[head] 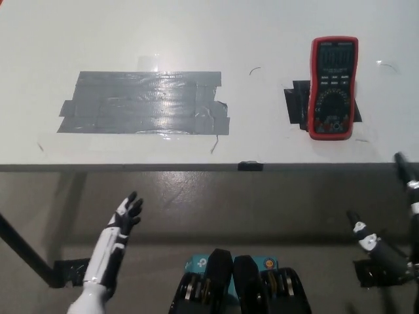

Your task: The robot first picks the multimeter with right hand and then unfolds the black stand on the back of it using left hand

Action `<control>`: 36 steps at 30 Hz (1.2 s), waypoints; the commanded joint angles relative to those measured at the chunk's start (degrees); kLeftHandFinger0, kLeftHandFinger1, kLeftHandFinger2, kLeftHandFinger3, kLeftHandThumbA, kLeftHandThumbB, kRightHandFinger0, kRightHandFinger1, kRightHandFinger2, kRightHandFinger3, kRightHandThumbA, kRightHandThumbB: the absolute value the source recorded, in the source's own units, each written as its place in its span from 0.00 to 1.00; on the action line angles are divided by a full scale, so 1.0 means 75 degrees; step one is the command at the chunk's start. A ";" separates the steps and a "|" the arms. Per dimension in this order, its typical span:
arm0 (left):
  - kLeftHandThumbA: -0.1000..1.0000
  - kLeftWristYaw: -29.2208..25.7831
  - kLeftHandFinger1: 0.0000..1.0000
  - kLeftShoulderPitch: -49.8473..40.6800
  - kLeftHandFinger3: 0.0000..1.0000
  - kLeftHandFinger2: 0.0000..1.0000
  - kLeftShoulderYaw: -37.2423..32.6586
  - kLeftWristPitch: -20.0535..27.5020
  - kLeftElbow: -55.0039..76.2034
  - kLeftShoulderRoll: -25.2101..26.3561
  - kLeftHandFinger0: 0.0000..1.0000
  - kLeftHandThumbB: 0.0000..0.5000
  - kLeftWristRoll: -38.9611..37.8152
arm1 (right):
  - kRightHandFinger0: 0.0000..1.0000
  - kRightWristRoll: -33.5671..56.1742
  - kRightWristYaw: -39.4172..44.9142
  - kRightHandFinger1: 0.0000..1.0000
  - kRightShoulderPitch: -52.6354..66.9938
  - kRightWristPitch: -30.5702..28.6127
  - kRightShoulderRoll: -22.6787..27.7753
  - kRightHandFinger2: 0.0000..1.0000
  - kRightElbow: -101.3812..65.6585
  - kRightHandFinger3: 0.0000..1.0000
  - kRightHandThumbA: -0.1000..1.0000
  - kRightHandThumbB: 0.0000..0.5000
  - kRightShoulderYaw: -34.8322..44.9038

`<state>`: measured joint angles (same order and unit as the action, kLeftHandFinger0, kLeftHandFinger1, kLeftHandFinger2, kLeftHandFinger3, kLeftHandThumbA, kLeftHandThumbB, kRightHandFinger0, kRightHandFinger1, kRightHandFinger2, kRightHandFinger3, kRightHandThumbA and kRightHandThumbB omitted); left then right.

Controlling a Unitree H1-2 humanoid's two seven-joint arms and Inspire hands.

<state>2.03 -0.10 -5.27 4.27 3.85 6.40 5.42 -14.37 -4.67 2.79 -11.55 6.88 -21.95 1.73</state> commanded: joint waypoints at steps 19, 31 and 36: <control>0.91 -0.0089 1.00 -0.0450 1.00 1.00 -0.0350 0.0678 0.0490 0.0242 1.00 0.28 0.1013 | 1.00 -0.1894 -0.0062 1.00 -0.5991 0.4717 0.0106 1.00 0.2348 1.00 1.00 0.70 0.0702; 0.95 -0.0127 1.00 -0.0765 1.00 1.00 -0.0268 0.0773 0.0525 0.0323 1.00 0.33 0.1172 | 1.00 -0.1985 -0.1106 1.00 -0.7589 0.4469 0.0189 1.00 0.5866 1.00 1.00 0.65 0.0500; 0.93 -0.0074 1.00 -0.0821 1.00 1.00 -0.0272 0.0796 0.0556 0.0317 1.00 0.30 0.1184 | 1.00 -0.1749 -0.1396 1.00 -0.7906 0.4317 0.0157 1.00 0.6775 1.00 0.99 0.69 0.0514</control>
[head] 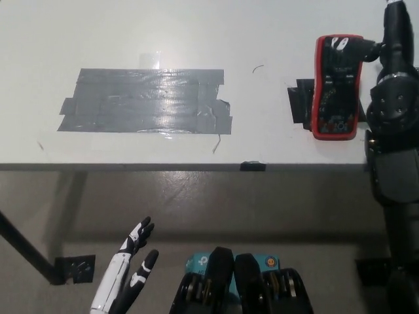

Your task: The robot first picks the multimeter with right hand and then unfolds the black stand on the back of it using left hand

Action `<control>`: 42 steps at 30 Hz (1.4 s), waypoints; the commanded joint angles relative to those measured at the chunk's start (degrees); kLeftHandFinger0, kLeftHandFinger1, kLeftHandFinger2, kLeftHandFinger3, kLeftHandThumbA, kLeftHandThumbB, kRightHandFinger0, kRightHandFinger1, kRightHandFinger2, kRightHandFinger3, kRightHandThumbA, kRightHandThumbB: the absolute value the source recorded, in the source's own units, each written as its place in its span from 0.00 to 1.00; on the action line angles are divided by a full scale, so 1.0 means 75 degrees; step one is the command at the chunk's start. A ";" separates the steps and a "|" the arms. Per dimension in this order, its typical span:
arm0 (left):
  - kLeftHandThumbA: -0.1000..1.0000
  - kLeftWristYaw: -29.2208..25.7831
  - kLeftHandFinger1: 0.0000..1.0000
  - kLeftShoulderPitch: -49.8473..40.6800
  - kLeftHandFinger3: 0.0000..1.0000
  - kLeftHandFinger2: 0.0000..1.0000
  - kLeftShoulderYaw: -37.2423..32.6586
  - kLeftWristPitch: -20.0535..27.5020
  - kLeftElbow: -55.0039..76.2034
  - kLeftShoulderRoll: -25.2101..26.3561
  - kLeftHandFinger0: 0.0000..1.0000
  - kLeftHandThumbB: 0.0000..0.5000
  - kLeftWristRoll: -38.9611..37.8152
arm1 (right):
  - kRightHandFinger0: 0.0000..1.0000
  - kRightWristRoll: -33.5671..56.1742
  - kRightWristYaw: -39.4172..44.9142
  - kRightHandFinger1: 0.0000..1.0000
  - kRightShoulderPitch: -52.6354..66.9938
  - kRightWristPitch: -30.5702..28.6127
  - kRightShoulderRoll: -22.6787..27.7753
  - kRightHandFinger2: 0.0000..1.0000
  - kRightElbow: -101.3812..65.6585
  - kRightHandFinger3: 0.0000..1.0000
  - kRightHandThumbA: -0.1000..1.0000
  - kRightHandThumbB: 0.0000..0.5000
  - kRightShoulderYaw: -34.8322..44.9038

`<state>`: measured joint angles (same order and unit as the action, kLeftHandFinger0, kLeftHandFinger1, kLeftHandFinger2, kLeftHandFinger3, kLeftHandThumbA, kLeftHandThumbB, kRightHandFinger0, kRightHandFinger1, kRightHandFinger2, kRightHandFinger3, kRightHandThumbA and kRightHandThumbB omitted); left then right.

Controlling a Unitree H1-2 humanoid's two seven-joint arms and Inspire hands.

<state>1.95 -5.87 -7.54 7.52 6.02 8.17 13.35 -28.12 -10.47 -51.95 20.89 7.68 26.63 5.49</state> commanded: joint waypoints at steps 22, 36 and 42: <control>0.90 0.0009 1.00 -0.0168 1.00 1.00 -0.0019 0.0131 0.0447 0.0062 1.00 0.18 0.0450 | 1.00 0.1394 -0.0197 1.00 -0.1066 0.0620 -0.0279 1.00 0.0228 1.00 1.00 0.89 0.0312; 0.83 0.0041 1.00 -0.0201 1.00 1.00 -0.0107 0.0177 0.0390 0.0159 1.00 0.18 0.0753 | 1.00 0.0773 -0.1559 1.00 -0.1372 0.0553 -0.0185 1.00 0.1690 1.00 0.92 1.00 -0.0200; 0.87 0.0038 1.00 -0.0239 1.00 1.00 -0.0147 0.0178 0.0407 0.0168 1.00 0.18 0.0814 | 1.00 0.0796 -0.1915 1.00 -0.1602 0.0422 -0.0201 1.00 0.2239 1.00 0.98 0.97 -0.0353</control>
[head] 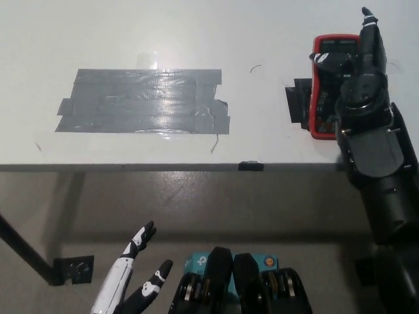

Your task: The robot first picks the multimeter with right hand and then unfolds the black stand on the back of it using left hand

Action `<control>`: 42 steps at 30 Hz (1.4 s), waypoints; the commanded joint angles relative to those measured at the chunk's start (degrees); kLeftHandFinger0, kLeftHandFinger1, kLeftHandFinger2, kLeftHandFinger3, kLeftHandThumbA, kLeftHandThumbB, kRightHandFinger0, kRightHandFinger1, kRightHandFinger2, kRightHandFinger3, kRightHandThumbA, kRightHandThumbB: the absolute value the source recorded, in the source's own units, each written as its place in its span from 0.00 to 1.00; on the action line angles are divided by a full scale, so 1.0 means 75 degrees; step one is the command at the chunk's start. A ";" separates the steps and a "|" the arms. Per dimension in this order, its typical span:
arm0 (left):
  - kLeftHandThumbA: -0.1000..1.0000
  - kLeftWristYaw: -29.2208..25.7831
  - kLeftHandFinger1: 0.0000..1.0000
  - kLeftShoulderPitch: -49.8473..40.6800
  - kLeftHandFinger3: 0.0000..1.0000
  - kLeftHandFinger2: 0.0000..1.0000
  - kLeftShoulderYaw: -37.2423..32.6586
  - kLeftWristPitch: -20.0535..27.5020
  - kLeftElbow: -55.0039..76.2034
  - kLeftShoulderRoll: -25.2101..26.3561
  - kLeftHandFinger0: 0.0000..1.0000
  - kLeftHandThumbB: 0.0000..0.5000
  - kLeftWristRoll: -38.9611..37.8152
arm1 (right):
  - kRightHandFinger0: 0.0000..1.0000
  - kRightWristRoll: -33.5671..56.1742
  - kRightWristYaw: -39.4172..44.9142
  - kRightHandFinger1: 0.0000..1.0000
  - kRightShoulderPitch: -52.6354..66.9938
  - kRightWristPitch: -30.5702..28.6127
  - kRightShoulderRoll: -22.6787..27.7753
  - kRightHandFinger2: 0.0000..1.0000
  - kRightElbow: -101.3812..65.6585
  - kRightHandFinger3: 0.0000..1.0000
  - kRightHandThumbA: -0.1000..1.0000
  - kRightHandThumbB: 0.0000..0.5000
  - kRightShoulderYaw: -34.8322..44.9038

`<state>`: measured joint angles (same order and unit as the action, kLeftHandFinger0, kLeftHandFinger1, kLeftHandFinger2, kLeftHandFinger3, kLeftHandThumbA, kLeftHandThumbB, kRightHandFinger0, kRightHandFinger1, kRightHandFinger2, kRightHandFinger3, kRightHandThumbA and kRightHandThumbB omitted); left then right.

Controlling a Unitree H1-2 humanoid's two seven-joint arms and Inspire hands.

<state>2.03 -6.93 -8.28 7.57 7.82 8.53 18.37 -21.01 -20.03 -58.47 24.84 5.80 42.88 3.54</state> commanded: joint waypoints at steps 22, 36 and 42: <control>0.93 -0.0092 1.00 0.0019 1.00 1.00 -0.0111 0.0568 0.0009 0.0255 1.00 0.18 0.0542 | 1.00 0.0251 -0.0998 1.00 -0.0988 -0.0163 -0.0271 1.00 0.0182 1.00 0.97 1.00 -0.0077; 0.94 -0.0188 1.00 0.0018 1.00 1.00 -0.0080 0.0688 -0.0076 0.0229 1.00 0.17 0.0698 | 1.00 0.0231 -0.1070 1.00 -0.1040 -0.0354 -0.0070 1.00 0.0830 1.00 0.98 1.00 -0.0249; 0.94 -0.0144 1.00 0.0003 1.00 1.00 -0.0073 0.0650 0.0001 0.0222 1.00 0.15 0.0734 | 1.00 0.0292 -0.1057 1.00 -0.1046 -0.0301 -0.0054 1.00 0.0976 1.00 0.98 1.00 -0.0234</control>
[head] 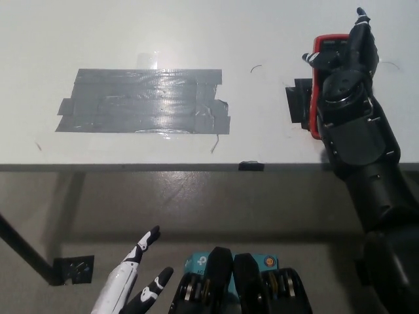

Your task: The robot first picks the multimeter with right hand and then unfolds the black stand on the back of it using left hand

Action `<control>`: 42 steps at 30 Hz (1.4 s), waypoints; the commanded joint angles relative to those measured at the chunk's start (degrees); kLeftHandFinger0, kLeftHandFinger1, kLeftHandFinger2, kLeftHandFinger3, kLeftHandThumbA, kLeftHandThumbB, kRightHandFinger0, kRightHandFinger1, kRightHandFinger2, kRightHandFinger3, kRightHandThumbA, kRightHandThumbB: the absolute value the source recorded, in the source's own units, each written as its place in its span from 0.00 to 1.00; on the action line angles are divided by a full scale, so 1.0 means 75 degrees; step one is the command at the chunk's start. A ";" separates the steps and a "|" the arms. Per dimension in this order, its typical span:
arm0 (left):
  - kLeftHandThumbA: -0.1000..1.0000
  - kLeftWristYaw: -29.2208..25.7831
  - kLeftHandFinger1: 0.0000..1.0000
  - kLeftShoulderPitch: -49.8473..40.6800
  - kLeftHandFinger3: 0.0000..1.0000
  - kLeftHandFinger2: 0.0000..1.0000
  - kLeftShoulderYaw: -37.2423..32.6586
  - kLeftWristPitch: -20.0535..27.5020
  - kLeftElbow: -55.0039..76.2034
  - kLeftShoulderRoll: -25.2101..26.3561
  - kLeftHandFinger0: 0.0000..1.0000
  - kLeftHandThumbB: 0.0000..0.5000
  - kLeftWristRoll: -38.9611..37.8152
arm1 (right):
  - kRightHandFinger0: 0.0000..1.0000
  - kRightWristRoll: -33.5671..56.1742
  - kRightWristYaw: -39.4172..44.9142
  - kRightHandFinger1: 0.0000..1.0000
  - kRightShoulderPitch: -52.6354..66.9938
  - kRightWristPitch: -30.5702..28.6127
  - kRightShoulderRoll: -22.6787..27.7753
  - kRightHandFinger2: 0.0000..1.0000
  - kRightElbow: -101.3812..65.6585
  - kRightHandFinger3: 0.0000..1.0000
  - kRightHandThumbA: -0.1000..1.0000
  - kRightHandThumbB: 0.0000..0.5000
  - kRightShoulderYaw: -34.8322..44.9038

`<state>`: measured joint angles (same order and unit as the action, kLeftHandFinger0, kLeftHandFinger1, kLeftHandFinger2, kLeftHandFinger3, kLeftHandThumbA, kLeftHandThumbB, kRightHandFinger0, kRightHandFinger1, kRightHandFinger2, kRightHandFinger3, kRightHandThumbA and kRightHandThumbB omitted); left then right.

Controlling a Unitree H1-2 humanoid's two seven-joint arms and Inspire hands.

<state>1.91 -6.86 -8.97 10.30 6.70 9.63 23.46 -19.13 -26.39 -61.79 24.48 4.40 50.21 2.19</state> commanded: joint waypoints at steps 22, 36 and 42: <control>0.95 -0.0178 1.00 0.0087 1.00 1.00 0.0061 0.0400 0.0061 0.0072 1.00 0.13 0.0174 | 1.00 0.0227 -0.0334 1.00 -0.0822 -0.0816 -0.0040 1.00 0.1062 1.00 0.94 1.00 -0.0185; 0.96 -0.0215 1.00 0.0186 1.00 1.00 0.0094 0.0497 0.0039 0.0089 1.00 0.17 0.0321 | 1.00 0.0567 -0.0311 1.00 -0.0940 -0.1260 -0.0065 1.00 0.1881 1.00 0.88 0.98 -0.0060; 0.98 -0.0284 1.00 0.0287 1.00 1.00 0.0111 0.0627 -0.0060 0.0116 1.00 0.18 0.0419 | 1.00 0.0860 -0.0231 1.00 -0.0855 -0.1363 -0.0089 1.00 0.1974 1.00 0.80 0.96 0.0141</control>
<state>1.84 -5.56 -8.69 12.04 6.11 9.63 25.90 -16.00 -28.78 -65.78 16.03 4.32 64.05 1.89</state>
